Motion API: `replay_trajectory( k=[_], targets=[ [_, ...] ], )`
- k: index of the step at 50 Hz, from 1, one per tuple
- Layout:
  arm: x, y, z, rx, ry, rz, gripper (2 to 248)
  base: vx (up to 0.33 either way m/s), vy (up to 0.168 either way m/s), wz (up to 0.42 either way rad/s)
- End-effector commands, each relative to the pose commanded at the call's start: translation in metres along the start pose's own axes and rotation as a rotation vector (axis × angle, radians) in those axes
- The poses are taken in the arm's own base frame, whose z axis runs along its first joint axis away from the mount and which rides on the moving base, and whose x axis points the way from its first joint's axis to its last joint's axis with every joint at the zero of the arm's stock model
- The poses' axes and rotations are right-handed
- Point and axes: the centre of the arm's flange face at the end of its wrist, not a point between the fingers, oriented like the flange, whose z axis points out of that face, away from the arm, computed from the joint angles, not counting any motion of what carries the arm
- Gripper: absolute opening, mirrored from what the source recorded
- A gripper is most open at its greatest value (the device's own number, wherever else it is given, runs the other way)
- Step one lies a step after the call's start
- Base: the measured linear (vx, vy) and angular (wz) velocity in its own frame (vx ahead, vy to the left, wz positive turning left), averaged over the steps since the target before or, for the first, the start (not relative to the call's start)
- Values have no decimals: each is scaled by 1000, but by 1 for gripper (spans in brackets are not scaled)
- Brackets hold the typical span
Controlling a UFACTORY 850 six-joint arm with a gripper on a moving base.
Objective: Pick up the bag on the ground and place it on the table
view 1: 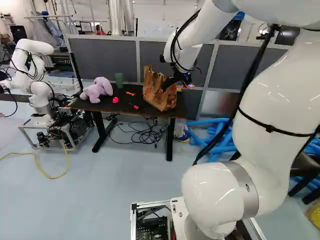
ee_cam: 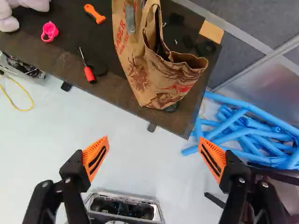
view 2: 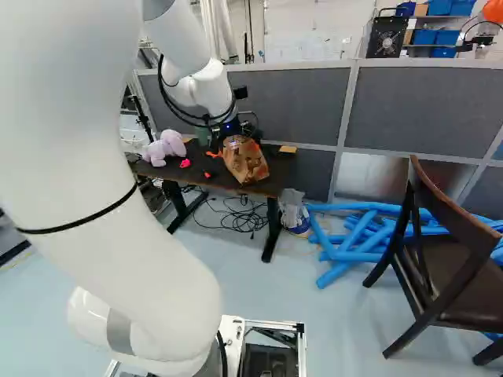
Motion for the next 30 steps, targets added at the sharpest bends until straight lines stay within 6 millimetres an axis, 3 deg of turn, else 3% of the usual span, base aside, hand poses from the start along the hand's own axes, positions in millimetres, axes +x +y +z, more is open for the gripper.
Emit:
replay_trajectory(
  k=[30],
  targets=[
    [-87, -23, 12, -38, 226, 82, 247, 0, 0, 0]
  ],
)
